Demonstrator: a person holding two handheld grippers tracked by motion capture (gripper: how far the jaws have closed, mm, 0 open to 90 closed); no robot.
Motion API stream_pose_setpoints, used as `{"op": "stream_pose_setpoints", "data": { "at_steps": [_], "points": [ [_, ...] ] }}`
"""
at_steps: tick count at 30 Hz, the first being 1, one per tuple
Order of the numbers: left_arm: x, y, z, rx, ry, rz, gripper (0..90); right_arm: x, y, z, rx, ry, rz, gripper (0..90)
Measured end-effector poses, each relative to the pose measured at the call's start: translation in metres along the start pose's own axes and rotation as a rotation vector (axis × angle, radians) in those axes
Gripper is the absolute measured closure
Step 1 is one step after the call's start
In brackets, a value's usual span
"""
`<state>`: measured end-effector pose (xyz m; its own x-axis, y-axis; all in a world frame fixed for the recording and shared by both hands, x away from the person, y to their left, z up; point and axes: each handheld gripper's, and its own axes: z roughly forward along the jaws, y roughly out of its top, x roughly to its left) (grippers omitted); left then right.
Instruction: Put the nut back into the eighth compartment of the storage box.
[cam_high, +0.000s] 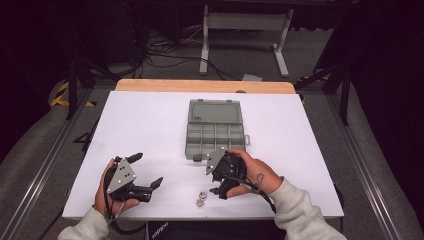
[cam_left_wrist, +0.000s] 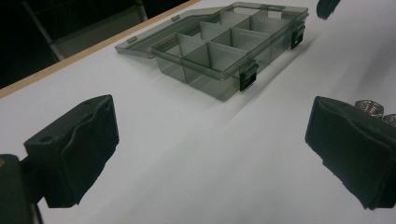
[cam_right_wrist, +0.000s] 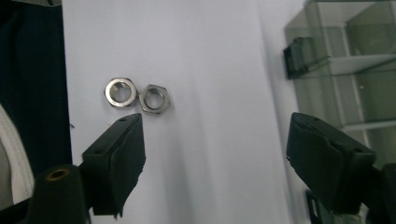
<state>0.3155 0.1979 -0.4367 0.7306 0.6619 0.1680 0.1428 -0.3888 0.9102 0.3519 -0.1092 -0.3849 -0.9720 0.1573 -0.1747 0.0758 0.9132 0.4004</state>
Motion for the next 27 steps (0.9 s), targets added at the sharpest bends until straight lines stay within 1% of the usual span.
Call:
{"op": "stream_pose_setpoints", "data": {
  "at_steps": [2,3,4,5,6,7,8,10,11,14,18,21,23,26,27],
  "points": [
    [0.0,0.0,0.0,-0.001,-0.001,-0.001,3.3,0.005,0.004,0.008,0.02,0.017,-0.014,26.0],
    [0.0,0.0,0.0,0.0,-0.001,-0.001,3.3,0.008,0.006,0.013,0.029,0.025,-0.034,28.4],
    [0.0,0.0,0.0,0.001,-0.001,0.0,3.3,0.008,0.006,0.013,0.029,0.025,-0.034,28.4],
    [0.0,0.0,0.0,0.001,-0.001,0.001,3.3,0.009,0.007,0.015,0.032,0.03,-0.035,30.4],
    [0.0,0.0,0.0,0.0,-0.001,0.0,3.4,0.01,0.008,0.018,0.037,0.043,-0.045,31.8],
    [0.0,0.0,0.0,0.001,-0.001,0.001,3.4,0.012,0.009,0.022,0.043,0.053,-0.051,35.1],
    [0.0,0.0,0.0,0.001,-0.002,0.001,3.4,0.012,0.009,0.022,0.043,0.053,-0.051,35.1],
    [0.0,0.0,0.0,0.001,-0.002,0.004,3.4,0.014,0.009,0.027,0.049,0.075,-0.056,37.6],
    [0.0,0.0,0.0,0.0,-0.003,0.004,3.4,0.014,0.009,0.03,0.057,0.079,-0.061,39.2],
    [0.0,0.0,-0.001,0.0,-0.003,0.002,3.4,0.014,0.01,0.034,0.063,0.093,-0.057,43.8],
    [0.0,0.0,-0.001,-0.003,-0.003,0.004,3.4,0.015,0.011,0.041,0.07,0.108,-0.066,49.6],
    [0.0,0.0,-0.002,-0.007,0.001,0.003,3.3,0.015,0.012,0.044,0.079,0.117,-0.07,52.1],
    [0.0,0.0,-0.002,-0.012,0.001,0.001,3.3,0.014,0.012,0.045,0.074,0.123,-0.064,53.0],
    [0.0,0.0,-0.001,-0.006,-0.003,0.002,3.3,0.014,0.012,0.047,0.072,0.132,-0.058,57.3],
    [0.0,0.0,-0.001,-0.005,-0.003,0.004,3.3,0.014,0.013,0.048,0.08,0.134,-0.058,57.7]
  ]
}}
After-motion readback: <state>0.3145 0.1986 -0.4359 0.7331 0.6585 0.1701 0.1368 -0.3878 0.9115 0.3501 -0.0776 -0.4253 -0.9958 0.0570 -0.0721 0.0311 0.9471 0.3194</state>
